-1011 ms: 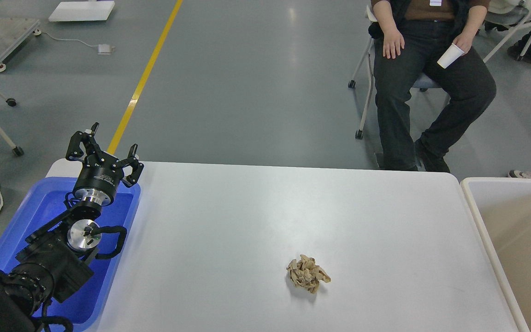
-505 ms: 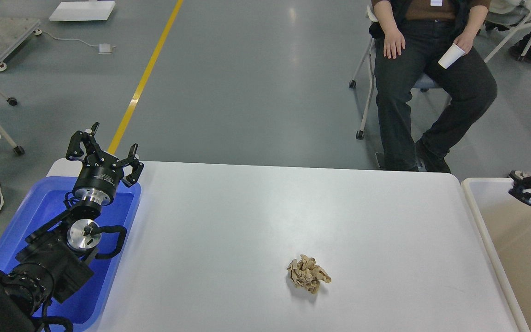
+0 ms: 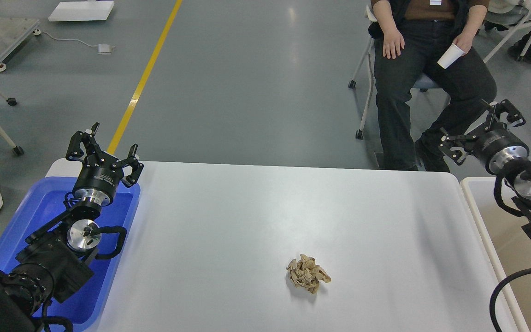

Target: Tidy desktop

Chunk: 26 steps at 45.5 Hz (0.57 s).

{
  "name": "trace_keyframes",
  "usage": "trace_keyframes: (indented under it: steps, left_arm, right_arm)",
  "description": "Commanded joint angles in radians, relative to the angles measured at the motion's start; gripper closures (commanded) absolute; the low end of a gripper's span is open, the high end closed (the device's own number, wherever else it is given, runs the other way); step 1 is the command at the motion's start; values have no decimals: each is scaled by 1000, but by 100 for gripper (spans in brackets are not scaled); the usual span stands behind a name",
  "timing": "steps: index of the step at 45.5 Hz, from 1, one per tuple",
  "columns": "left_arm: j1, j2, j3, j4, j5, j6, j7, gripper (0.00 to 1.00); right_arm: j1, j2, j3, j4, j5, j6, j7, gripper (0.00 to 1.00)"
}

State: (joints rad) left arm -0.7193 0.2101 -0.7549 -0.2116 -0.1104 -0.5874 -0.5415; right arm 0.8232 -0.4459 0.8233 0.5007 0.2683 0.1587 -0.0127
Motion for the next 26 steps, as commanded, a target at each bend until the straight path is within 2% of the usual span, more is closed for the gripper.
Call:
trace_keyframes:
  steps: [1,6,11,26]
  left_arm:
    - [0,0,0,0,0,0,0,0]
    - [0,0,0,0,0,0,0,0]
    - [0,0,0,0,0,0,0,0]
    - [0,0,0,0,0,0,0,0]
  right_arm:
    - [-10,121,62,-1,17,18,0,0]
    - [-22,173,62,-1,17,21,3,0]
    - [-39,219,62,-11,17,21,26,0]
    - [-82,273,62,-11,15,53,43,0]
